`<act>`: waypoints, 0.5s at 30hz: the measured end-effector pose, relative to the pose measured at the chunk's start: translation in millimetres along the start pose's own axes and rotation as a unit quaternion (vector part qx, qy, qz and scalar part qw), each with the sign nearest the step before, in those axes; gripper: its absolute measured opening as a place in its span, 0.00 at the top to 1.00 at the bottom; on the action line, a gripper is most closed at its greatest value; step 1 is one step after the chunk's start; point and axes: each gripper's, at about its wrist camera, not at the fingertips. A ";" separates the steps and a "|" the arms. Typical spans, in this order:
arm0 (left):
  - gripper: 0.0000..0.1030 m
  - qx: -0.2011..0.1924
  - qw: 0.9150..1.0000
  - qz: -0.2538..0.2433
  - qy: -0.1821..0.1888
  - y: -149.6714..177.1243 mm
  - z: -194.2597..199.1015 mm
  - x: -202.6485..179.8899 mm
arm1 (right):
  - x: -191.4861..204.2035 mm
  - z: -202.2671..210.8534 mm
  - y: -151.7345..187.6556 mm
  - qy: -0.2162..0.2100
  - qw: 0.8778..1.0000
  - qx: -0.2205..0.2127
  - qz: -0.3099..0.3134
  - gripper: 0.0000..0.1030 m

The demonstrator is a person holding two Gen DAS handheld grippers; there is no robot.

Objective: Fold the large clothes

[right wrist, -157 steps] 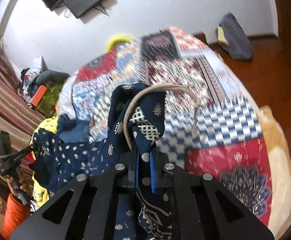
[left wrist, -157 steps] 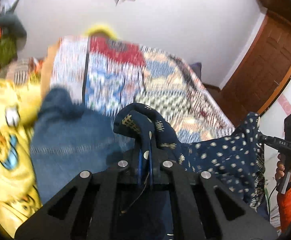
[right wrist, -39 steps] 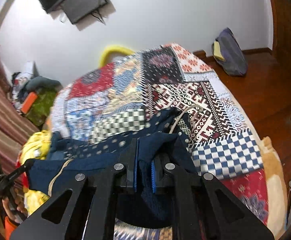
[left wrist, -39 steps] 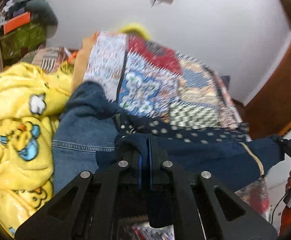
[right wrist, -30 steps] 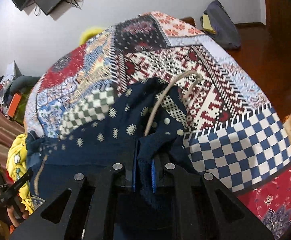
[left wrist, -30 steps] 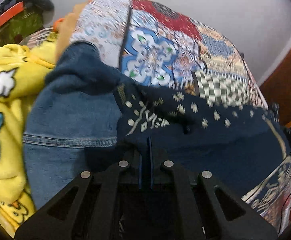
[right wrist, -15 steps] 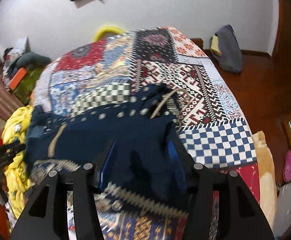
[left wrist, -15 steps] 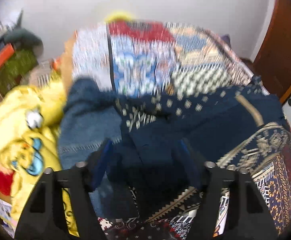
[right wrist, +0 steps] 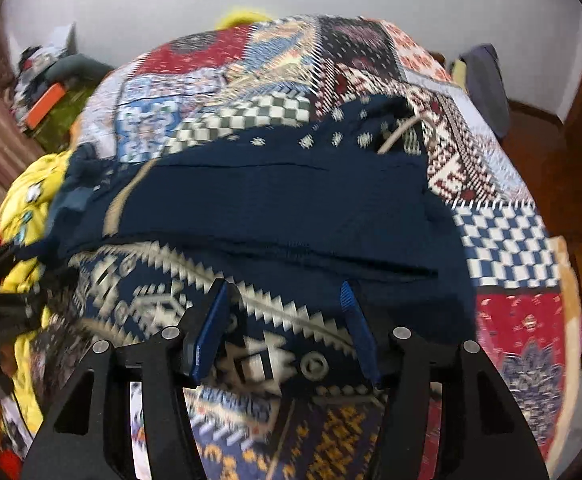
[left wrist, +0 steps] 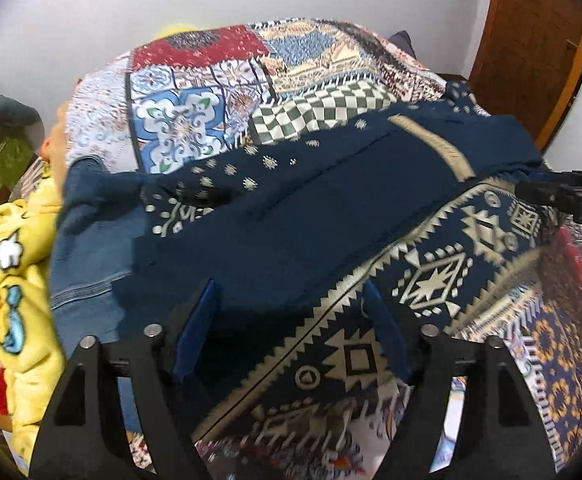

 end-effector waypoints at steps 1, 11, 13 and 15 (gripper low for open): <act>0.17 -0.002 1.000 0.006 -0.001 -2.4 -4.8 1.1 | -0.5 -5.2 -2.8 0.003 1.000 -0.003 -0.007 0.40; 0.15 -0.024 0.993 0.001 -0.114 -85.8 -48.5 36.5 | -1.5 -45.7 -76.5 0.034 0.999 -0.026 -0.010 0.39; 0.15 -0.042 0.990 0.031 -0.134 -105.7 -41.7 55.6 | -2.4 -38.8 -95.1 0.051 0.997 -0.058 -0.025 0.39; 0.15 -0.072 0.986 0.053 -0.142 -116.4 -25.0 68.9 | -0.3 -22.4 -107.1 0.057 0.994 -0.094 -0.029 0.39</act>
Point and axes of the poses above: each gripper's, at about its wrist camera, not at the fingertips, and z roughly against the way its jaws point, x to its left, y to its underside, and after that the axes turned 10 degrees about -x, right-handed
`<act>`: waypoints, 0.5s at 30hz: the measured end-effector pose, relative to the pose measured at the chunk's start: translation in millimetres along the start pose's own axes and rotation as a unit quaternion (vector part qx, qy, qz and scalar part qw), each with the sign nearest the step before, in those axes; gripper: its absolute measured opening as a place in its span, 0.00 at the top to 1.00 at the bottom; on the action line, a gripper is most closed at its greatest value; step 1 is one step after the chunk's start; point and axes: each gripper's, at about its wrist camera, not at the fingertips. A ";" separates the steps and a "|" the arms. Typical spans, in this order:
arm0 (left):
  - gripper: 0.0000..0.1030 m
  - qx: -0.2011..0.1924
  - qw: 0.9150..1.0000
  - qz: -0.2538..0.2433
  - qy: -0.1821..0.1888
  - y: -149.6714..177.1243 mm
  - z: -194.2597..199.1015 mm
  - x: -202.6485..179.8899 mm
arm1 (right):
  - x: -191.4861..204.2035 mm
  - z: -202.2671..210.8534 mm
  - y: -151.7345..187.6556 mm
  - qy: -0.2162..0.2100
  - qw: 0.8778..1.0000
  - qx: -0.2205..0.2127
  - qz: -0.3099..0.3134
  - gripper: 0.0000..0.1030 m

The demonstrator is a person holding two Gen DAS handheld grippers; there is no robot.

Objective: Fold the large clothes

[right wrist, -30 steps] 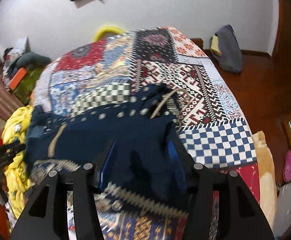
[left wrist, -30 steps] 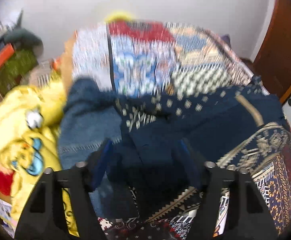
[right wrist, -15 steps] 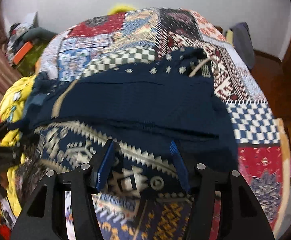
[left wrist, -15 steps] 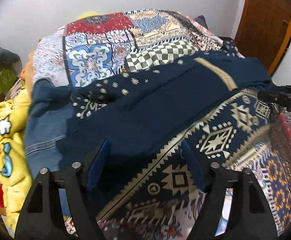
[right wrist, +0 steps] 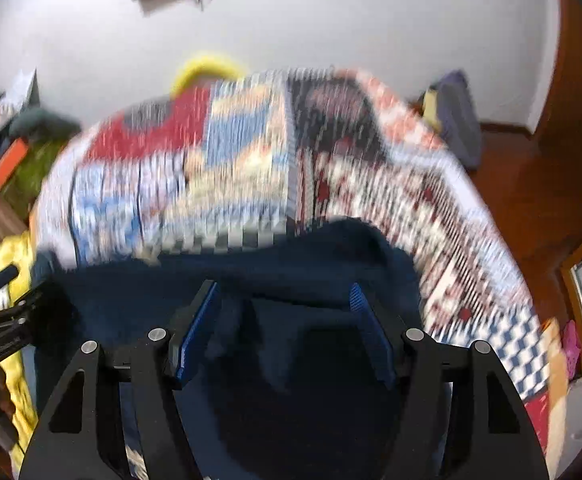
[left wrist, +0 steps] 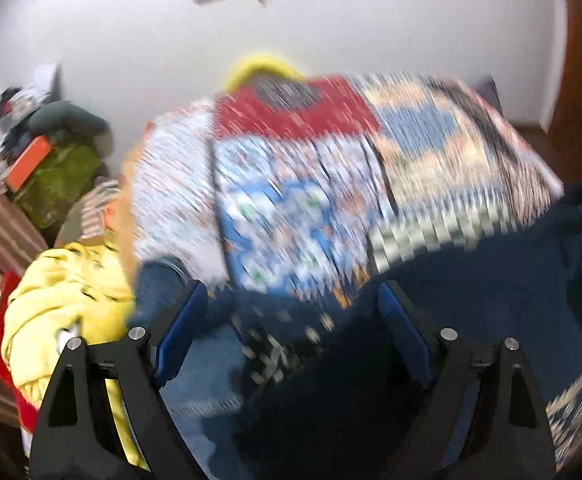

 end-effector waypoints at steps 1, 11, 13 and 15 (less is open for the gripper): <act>0.15 -0.007 1.000 0.006 0.003 -3.2 3.9 4.1 | 0.9 5.8 -5.1 -0.003 1.000 -0.012 -0.001 0.39; 0.15 0.022 0.991 -0.006 0.131 49.3 42.4 -22.8 | 49.5 37.2 45.0 -0.116 0.991 0.021 0.069 0.39; 0.15 0.049 0.986 -0.013 0.162 73.0 41.7 -38.6 | 54.2 33.4 63.6 -0.116 0.988 0.039 0.092 0.39; 0.15 0.071 0.983 -0.022 0.166 93.4 37.8 -50.9 | 56.1 25.8 83.2 -0.098 0.986 0.057 0.119 0.39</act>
Point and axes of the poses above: each gripper's, at about its wrist camera, not at the fingertips, and z roughly against the way its jaws point, x to its left, y to its underside, and after that the axes turned 10 degrees about -x, right-handed
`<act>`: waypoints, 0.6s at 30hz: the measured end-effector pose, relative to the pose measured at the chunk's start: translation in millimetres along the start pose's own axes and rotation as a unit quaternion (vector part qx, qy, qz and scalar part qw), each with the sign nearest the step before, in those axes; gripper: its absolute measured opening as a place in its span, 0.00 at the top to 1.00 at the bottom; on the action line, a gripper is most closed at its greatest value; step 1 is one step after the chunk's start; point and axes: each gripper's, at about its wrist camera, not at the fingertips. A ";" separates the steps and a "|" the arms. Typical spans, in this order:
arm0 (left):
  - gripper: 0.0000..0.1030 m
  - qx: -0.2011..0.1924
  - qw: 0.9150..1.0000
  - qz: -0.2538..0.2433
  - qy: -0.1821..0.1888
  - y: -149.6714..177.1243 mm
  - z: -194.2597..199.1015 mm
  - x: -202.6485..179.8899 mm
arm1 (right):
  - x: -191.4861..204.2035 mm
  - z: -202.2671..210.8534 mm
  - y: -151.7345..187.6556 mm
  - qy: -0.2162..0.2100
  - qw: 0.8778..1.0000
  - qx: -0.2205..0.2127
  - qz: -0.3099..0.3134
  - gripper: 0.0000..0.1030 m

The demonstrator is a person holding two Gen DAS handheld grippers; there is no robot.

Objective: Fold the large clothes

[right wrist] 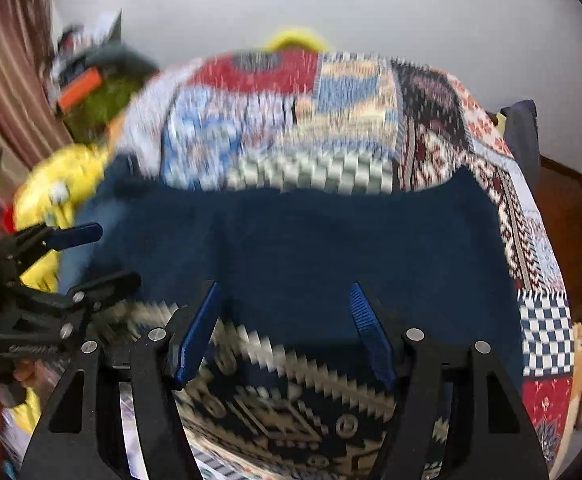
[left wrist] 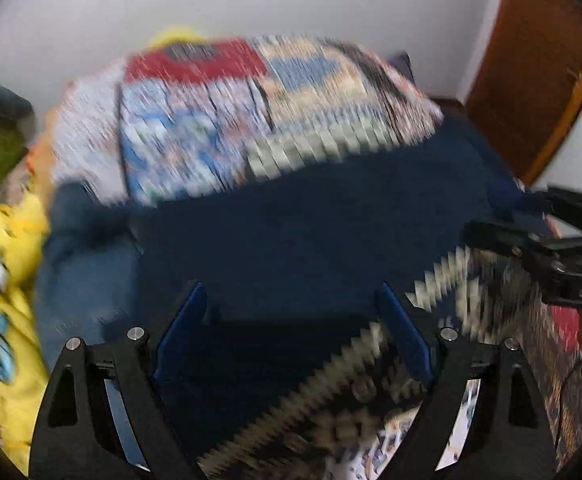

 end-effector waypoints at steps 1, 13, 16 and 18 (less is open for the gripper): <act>0.15 0.005 1.000 -0.001 -0.007 7.4 -3.0 -2.8 | -1.6 -4.2 5.5 0.009 1.000 0.008 0.007 0.39; 0.08 -0.024 0.999 0.049 -0.004 57.7 23.7 25.9 | -76.1 32.2 53.3 0.061 0.997 0.010 -0.049 0.32; 0.08 -0.021 0.998 0.060 -0.008 66.4 30.2 36.4 | -101.2 41.7 65.8 0.058 0.994 0.012 -0.091 0.31; 0.08 -0.019 0.996 0.082 -0.004 72.8 36.7 44.9 | -110.3 48.0 71.0 0.038 0.992 0.014 -0.118 0.32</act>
Point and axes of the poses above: each gripper's, at about its wrist camera, not at the fingertips, and z roughly against the way its jaws point, x to its left, y to its underside, and after that the axes turned 10 degrees about -x, right-handed
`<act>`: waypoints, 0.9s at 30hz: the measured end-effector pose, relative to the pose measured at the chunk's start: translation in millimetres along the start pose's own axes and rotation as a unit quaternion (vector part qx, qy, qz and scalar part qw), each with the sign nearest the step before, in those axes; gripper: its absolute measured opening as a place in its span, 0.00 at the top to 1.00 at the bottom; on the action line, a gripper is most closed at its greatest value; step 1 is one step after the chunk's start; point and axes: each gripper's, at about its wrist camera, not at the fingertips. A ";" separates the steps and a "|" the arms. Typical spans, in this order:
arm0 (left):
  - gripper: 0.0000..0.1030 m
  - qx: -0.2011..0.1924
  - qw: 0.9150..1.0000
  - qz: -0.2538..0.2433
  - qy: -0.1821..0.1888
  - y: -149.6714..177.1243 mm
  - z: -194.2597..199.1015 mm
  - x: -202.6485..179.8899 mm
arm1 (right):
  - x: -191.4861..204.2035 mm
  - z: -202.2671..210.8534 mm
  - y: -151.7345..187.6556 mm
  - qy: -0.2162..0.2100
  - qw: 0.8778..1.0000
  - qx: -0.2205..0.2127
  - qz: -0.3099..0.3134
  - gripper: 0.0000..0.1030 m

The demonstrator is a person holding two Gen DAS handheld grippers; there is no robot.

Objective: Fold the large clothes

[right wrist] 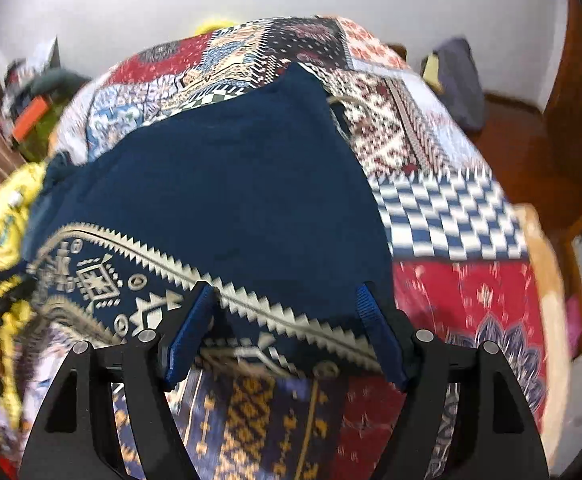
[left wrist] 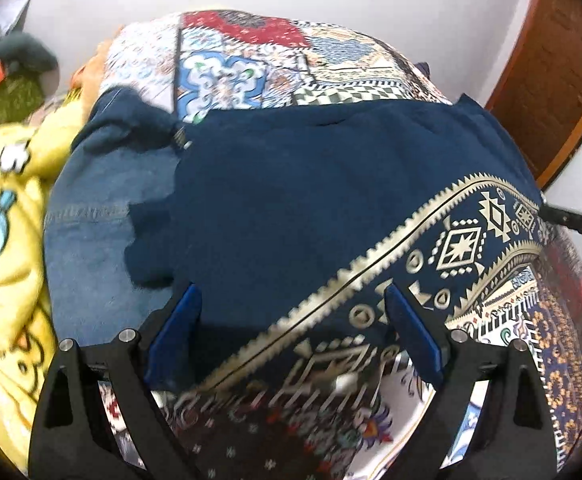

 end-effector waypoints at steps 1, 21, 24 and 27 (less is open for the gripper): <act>0.08 0.001 1.000 0.011 -0.010 3.1 4.0 5.3 | -3.6 3.5 1.7 -0.002 1.000 0.003 -0.009 0.31; 0.09 -0.015 0.984 0.179 -0.002 24.8 86.4 41.3 | 17.7 90.6 6.2 0.031 0.998 -0.045 0.008 0.31; 0.09 0.000 0.966 0.247 0.075 32.0 66.4 36.5 | 33.2 93.9 7.8 0.028 0.998 -0.054 0.034 0.31; 0.09 0.019 0.944 0.305 0.125 42.5 41.8 38.0 | 42.2 89.2 9.7 0.017 0.997 -0.051 0.052 0.31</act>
Point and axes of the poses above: each gripper's, at about its wrist camera, not at the fingertips, and z roughly against the way its jaws point, x to its left, y to its underside, and after that the axes turned 10 degrees about -x, right-handed
